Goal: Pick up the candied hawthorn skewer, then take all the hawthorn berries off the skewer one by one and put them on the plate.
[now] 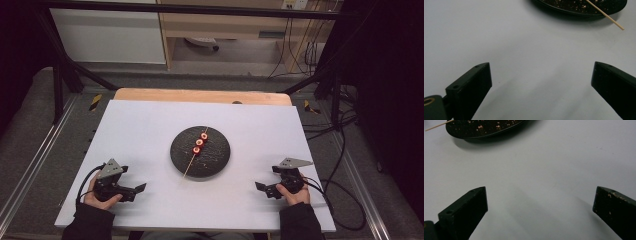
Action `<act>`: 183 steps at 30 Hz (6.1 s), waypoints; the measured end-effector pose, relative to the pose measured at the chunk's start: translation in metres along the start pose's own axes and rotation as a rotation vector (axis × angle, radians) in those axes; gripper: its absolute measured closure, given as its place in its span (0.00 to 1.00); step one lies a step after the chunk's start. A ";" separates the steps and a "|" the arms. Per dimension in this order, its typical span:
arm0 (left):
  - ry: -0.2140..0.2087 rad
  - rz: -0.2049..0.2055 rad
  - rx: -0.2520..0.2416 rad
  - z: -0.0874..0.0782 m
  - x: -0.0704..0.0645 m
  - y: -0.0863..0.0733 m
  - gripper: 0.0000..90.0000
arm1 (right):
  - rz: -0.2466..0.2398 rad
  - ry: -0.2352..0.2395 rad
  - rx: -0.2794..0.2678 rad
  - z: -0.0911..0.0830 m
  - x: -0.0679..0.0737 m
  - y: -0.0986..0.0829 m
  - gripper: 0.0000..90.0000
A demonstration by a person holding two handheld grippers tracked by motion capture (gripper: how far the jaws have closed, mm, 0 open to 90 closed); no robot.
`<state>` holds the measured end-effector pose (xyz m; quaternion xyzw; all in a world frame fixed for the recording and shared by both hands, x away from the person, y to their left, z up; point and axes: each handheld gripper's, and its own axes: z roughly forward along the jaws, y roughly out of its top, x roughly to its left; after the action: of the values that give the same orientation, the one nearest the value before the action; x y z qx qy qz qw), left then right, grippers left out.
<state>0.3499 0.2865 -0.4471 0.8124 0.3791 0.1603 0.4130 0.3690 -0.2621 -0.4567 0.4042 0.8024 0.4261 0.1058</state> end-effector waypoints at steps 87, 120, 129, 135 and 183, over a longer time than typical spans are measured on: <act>0.073 0.008 0.133 0.106 -0.082 0.112 0.40 | -0.016 -0.016 0.001 0.003 0.001 0.003 0.00; 0.188 -0.037 0.257 0.129 -0.097 0.118 0.97 | -0.013 -0.014 0.003 0.003 0.001 0.003 0.00; 0.173 -0.057 0.231 0.125 -0.093 0.116 0.98 | -0.012 -0.012 0.004 0.003 0.001 0.003 0.00; 0.154 -0.066 0.186 0.117 -0.090 0.115 0.98 | -0.012 -0.012 0.002 0.003 0.002 0.003 0.00; -0.067 -0.054 -0.070 0.027 -0.052 0.047 0.98 | 0.016 0.006 -0.026 0.023 0.038 0.034 0.00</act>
<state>0.3540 0.2154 -0.4232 0.7919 0.3809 0.1350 0.4578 0.3747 -0.2101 -0.4380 0.4080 0.7937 0.4387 0.1051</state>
